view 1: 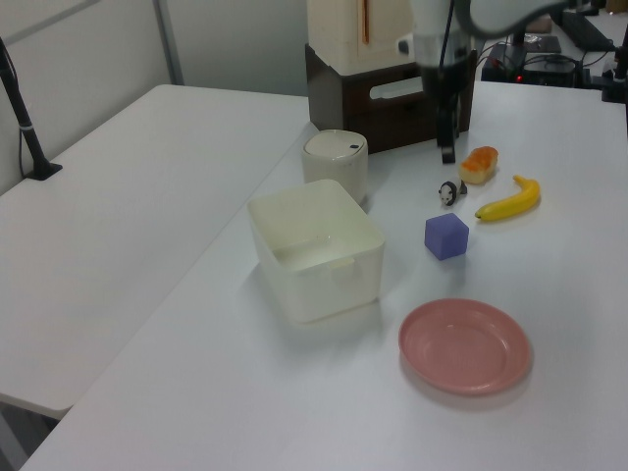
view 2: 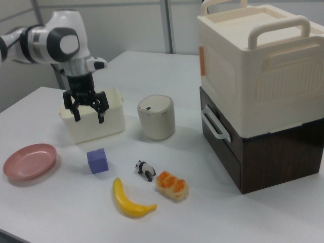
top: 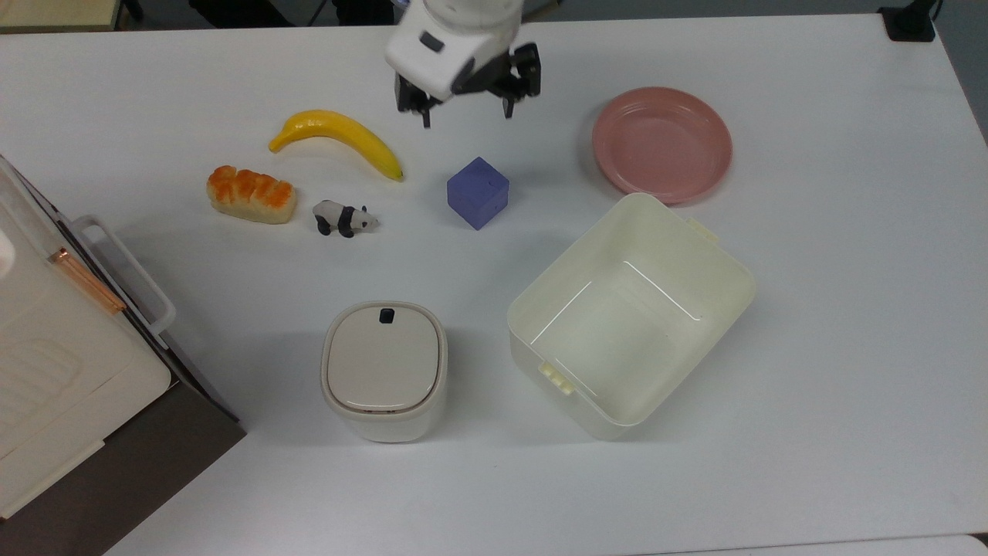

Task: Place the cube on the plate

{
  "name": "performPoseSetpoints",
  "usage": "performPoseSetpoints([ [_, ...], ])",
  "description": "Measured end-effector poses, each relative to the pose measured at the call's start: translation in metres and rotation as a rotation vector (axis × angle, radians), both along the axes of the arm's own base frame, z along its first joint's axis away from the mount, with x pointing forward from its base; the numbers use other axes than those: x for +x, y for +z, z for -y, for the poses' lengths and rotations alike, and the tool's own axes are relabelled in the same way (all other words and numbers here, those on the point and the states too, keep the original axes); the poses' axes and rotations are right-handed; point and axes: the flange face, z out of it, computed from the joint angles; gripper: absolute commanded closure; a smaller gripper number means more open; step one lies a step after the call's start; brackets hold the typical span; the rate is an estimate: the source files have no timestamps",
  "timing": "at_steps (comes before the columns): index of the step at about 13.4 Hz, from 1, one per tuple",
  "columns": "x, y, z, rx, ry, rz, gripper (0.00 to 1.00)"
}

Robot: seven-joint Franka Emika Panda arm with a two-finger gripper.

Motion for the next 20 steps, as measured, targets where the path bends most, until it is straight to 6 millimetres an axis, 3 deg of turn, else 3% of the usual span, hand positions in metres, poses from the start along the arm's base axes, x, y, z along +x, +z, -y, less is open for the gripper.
performPoseSetpoints([
  [2, -0.003, -0.024, -0.009, -0.035, 0.035, -0.017, 0.00],
  [5, -0.009, -0.045, -0.020, -0.064, 0.072, -0.054, 0.00],
  [10, -0.029, -0.103, -0.054, -0.169, 0.207, -0.136, 0.00],
  [15, -0.020, -0.123, -0.055, -0.226, 0.260, -0.066, 0.00],
  [20, -0.030, -0.152, -0.051, -0.292, 0.294, -0.064, 0.00],
])
